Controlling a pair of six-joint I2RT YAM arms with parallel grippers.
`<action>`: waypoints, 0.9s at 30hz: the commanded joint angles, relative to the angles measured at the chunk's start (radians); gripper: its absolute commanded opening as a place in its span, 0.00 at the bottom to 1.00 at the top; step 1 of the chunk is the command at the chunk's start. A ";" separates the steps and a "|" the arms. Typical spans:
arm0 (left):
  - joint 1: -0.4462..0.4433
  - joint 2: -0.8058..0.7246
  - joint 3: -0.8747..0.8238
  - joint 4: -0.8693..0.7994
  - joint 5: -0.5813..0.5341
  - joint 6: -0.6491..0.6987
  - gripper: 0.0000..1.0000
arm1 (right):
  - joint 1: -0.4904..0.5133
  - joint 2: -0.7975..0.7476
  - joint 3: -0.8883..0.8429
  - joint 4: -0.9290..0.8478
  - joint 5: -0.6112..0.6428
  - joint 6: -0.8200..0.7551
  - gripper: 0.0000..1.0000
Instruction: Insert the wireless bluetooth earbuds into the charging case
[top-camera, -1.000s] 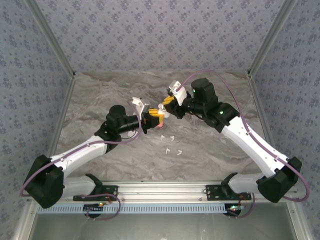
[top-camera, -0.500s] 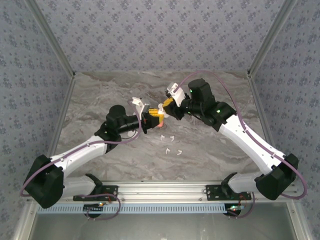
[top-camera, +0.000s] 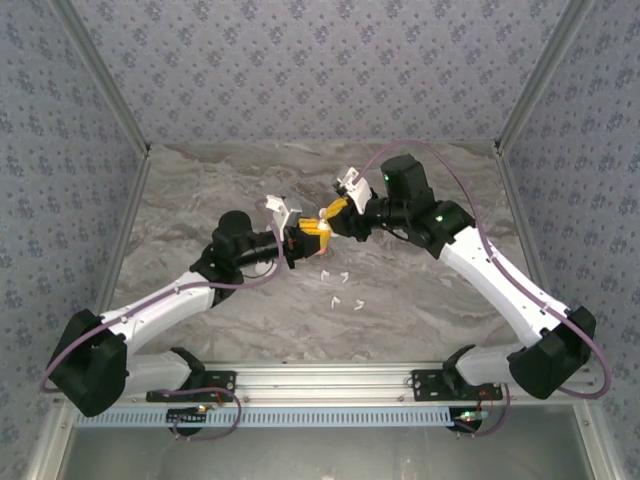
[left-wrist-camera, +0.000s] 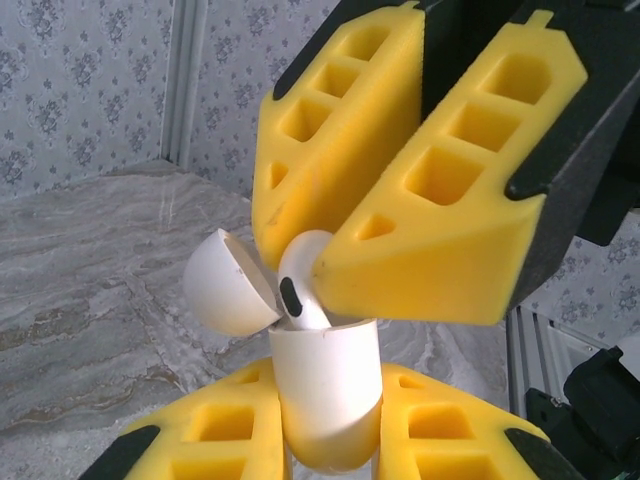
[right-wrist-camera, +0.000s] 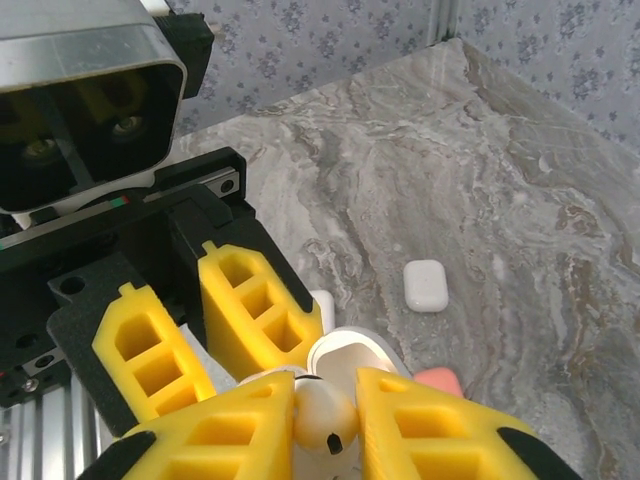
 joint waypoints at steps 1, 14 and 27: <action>-0.001 -0.016 0.046 0.072 0.008 -0.014 0.10 | -0.021 0.009 0.037 -0.064 -0.099 0.026 0.28; -0.001 -0.027 0.039 0.075 0.012 -0.021 0.09 | -0.201 -0.099 -0.060 0.065 -0.170 0.231 0.76; -0.001 -0.023 0.044 0.070 0.014 -0.022 0.09 | -0.135 0.039 -0.045 0.054 -0.333 0.238 1.00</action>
